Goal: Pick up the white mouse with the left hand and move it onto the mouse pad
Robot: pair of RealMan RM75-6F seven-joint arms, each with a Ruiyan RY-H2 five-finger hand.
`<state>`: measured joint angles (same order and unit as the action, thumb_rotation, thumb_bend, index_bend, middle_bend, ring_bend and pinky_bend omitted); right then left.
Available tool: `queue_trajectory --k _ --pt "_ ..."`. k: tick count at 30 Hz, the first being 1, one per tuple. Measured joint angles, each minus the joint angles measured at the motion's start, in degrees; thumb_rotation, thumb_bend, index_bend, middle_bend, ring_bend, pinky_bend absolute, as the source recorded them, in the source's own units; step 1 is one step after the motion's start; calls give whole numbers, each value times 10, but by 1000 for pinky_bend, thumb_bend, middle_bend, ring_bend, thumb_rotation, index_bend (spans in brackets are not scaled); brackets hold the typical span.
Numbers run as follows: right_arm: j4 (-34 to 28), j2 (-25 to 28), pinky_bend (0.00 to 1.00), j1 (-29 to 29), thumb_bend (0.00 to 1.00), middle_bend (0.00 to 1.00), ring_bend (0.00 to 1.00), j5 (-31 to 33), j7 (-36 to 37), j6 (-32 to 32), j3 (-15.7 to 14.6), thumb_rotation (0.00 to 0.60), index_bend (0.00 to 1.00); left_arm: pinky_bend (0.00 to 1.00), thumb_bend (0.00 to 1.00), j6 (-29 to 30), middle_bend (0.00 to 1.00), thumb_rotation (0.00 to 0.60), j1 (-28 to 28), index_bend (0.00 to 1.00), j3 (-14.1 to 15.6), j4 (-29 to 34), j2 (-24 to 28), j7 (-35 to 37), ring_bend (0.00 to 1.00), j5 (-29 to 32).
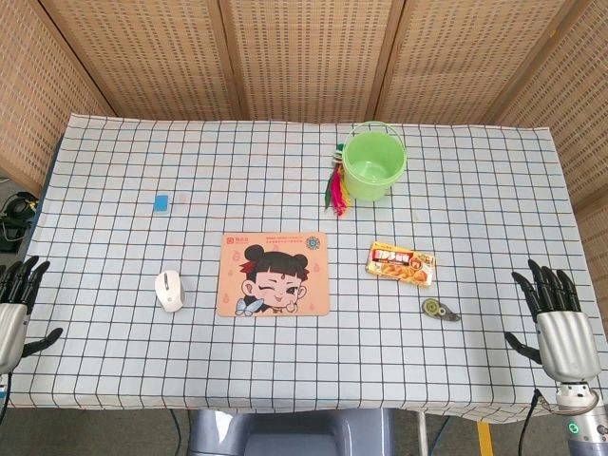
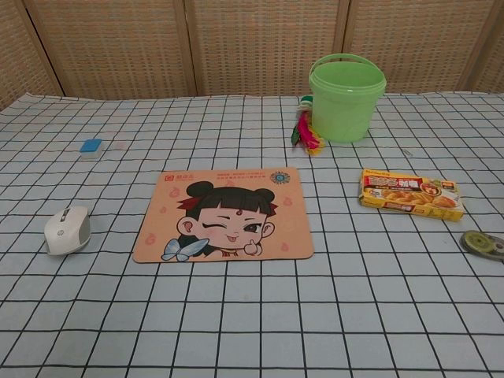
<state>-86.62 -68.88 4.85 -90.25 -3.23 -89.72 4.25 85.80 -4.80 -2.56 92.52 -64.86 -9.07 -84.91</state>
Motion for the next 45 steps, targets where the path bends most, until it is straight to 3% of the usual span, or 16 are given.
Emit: queue_trajectory --k 35,45 --pt "-2 2 0 -5 138 0 0 -2 11 -8 0 600 196 11 145 -33 0 600 -17 0 12 4 8 16 0 -17" --pt "0 7 0 -7 138 0 0 3 29 -10 3 600 213 83 146 -134 0 600 -102 0 14 -23 26 21 0 -69"
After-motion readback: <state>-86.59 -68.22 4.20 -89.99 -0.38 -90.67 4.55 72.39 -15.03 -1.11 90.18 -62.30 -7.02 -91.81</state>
